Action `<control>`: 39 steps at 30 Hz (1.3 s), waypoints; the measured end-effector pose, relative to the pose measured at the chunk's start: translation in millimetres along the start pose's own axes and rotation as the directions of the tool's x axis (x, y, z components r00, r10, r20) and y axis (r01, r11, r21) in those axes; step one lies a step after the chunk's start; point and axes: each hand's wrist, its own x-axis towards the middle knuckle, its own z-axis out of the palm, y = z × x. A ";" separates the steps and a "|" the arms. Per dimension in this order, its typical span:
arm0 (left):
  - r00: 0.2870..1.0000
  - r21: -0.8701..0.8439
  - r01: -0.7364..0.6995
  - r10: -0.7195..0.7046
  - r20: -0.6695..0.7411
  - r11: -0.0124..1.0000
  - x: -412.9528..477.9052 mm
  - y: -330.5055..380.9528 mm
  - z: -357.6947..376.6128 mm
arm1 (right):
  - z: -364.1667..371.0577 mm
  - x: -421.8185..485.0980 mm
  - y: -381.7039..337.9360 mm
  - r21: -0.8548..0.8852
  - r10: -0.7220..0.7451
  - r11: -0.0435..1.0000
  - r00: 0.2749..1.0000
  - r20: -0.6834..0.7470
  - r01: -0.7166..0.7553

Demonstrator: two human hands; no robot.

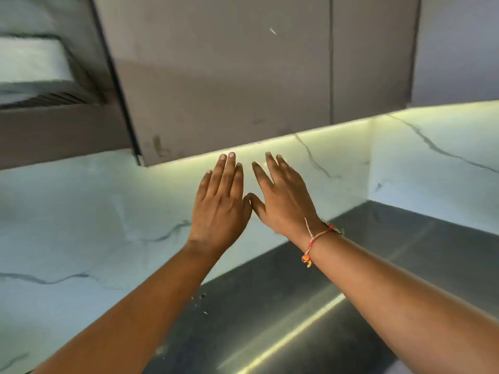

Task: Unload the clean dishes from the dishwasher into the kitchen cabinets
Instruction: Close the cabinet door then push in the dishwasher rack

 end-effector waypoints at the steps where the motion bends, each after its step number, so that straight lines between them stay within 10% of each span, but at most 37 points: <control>1: 0.999 -0.051 -0.015 0.017 0.028 0.999 -5.0 19.6 9.0 | 0.9 -21.7 15.9 -0.037 0.051 0.998 0.998 0.038 -0.050; 8: 0.951 -0.372 -0.105 0.203 0.234 0.922 -65.0 178.1 41.5 | -36.0 -222.5 123.1 -0.285 0.440 0.887 0.850 0.291 -0.362; 12: 0.875 -0.573 -0.196 0.405 0.264 0.796 -133.1 309.8 12.1 | -103.9 -372.5 155.1 -0.431 0.671 0.737 0.642 0.371 -0.521; 29: 0.118 -0.958 0.075 0.952 0.283 0.275 -441.8 608.8 -265.1 | -364.0 -871.5 12.2 -0.601 0.951 -0.105 -0.256 0.171 -0.792; 39: -0.278 -0.716 0.465 0.853 0.441 0.522 -472.5 675.0 -294.5 | -371.2 -941.8 1.9 -0.077 0.765 -0.620 -0.623 0.164 -0.781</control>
